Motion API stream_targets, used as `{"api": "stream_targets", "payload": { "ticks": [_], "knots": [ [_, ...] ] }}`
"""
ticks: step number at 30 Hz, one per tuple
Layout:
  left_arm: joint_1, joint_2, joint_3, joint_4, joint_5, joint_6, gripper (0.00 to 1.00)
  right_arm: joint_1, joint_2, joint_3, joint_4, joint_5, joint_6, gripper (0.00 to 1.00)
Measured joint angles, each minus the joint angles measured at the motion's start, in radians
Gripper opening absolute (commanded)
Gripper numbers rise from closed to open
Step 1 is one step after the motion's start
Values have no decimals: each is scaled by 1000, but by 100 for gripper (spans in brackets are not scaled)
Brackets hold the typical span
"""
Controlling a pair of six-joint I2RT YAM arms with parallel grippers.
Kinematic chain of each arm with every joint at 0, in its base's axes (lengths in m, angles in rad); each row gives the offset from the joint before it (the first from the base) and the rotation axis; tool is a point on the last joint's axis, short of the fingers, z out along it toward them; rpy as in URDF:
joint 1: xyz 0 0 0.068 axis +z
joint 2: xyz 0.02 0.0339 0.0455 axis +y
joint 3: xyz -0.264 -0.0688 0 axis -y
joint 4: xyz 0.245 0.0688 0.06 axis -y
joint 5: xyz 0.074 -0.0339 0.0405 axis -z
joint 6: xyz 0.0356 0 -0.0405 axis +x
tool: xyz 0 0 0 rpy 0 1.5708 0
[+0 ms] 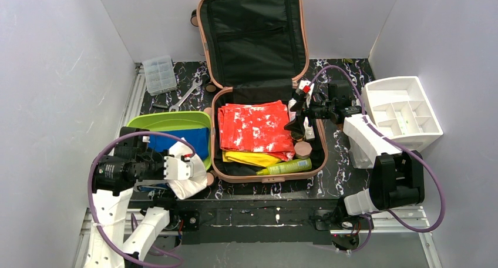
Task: Open, take out, and arrange the luggage
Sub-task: Place the clothes in the bin.
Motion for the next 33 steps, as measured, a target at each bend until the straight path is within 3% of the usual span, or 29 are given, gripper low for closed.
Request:
{"api": "stream_targets", "payload": {
  "ticks": [9, 33],
  "knots": [
    [0, 27, -89, 24, -61, 32, 0, 0, 0, 0, 0, 0, 0, 98],
    [0, 316, -121, 406, -231, 62, 0, 0, 0, 0, 0, -5, 0, 98]
  ]
}}
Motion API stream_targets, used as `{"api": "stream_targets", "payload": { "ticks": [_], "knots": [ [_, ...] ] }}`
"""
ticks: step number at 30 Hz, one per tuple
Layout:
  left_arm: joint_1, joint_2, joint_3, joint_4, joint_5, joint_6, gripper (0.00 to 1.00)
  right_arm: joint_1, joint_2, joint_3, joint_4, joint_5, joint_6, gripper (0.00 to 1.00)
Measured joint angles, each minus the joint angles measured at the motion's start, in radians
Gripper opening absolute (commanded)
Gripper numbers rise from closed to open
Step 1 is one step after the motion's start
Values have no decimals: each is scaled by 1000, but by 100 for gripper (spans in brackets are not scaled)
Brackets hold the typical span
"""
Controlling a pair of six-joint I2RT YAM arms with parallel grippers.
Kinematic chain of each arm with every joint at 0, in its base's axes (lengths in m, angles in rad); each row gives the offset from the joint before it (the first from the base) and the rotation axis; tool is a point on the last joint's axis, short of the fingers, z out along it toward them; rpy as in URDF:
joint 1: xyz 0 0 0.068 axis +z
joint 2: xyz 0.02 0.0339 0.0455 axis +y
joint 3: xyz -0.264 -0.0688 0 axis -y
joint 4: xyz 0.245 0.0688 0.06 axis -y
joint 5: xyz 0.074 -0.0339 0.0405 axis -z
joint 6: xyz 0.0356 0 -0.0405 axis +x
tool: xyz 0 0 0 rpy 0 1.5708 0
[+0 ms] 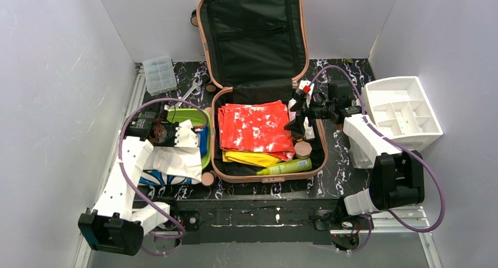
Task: Open, take out, and arrange the luggage
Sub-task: Place the clothes in the bin.
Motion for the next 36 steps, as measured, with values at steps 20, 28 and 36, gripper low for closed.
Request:
{"api": "stream_targets", "payload": {
  "ticks": [20, 28, 36],
  "knots": [
    [56, 288, -15, 297, -40, -75, 0, 0, 0, -13, 3, -19, 0, 98],
    [73, 405, -80, 466, -50, -96, 13, -4, 0, -13, 8, -23, 3, 98],
    [74, 482, -82, 639, -88, -153, 98, -5, 0, -17, 10, -23, 10, 98]
  ]
}}
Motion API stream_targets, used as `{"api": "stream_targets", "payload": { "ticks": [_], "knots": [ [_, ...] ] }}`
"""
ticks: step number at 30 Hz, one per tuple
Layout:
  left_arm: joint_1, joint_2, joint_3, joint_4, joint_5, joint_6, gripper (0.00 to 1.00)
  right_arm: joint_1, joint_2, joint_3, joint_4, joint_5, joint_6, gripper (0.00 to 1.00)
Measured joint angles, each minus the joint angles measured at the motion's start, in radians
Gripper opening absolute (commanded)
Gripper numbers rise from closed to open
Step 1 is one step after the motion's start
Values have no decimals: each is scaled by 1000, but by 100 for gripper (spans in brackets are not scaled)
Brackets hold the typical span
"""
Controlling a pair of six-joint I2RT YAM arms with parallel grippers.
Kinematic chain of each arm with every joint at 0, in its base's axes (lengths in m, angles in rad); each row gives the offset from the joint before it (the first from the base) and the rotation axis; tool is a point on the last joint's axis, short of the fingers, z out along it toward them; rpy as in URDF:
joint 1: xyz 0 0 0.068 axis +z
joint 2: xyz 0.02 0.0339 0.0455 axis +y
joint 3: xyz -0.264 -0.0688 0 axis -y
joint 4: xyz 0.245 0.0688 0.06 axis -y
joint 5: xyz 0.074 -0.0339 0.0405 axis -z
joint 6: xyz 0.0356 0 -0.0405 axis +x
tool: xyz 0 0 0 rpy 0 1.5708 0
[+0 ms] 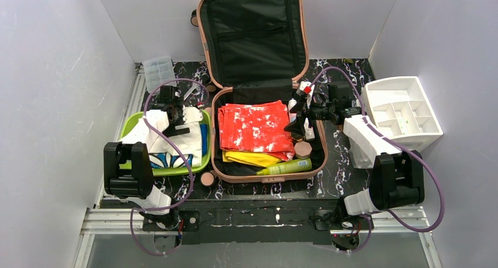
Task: Open, take out, and arrange the luggage
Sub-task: Place the clothes in the bin, then adjust the clothes in the bin.
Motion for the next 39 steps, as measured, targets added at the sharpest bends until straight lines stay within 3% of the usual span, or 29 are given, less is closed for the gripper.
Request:
{"api": "stream_targets", "payload": {
  "ticks": [12, 25, 30, 39],
  "knots": [
    [21, 0, 26, 35, -6, -89, 98, 0, 0, 0, 4, -4, 8, 98],
    [124, 58, 221, -75, 59, -329, 98, 0, 0, 0, 4, -7, 8, 98],
    [215, 61, 288, -244, 232, -402, 98, -1, 0, 0, 5, -7, 8, 98],
    [396, -61, 268, -567, 531, -359, 98, -1, 0, 0, 4, -8, 8, 99]
  ]
}}
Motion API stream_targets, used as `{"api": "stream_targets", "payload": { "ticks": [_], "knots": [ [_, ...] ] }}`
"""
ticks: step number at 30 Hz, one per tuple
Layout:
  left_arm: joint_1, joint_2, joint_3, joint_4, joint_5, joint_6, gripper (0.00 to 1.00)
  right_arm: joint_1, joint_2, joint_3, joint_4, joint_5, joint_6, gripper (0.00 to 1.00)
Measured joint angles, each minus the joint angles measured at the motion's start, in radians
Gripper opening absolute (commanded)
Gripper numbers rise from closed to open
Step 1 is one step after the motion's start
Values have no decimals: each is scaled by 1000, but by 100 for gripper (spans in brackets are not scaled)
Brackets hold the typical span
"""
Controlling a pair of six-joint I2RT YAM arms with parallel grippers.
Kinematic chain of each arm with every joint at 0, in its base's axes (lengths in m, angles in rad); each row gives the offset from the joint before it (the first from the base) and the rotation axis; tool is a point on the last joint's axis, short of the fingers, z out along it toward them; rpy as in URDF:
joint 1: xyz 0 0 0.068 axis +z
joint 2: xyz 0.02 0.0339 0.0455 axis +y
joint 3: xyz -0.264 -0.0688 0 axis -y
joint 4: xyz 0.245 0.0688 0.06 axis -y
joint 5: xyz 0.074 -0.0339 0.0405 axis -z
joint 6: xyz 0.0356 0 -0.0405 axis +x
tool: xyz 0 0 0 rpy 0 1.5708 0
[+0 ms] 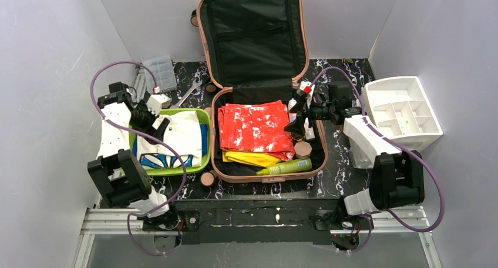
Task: Open, take out, and arrange the luggage
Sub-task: Adjust the clothes in the bin.
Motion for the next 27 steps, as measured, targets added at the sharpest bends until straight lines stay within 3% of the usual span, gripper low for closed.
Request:
{"api": "stream_targets", "payload": {
  "ticks": [5, 12, 27],
  "knots": [
    [51, 94, 10, -147, 106, 3, 91, 0, 0, 0, 0, -3, 0, 98],
    [76, 290, 70, -229, 195, -32, 91, 0, 0, 0, 0, -7, -2, 99],
    [76, 305, 80, -188, 183, -111, 92, 0, 14, 0, -8, -15, -26, 98]
  ]
}}
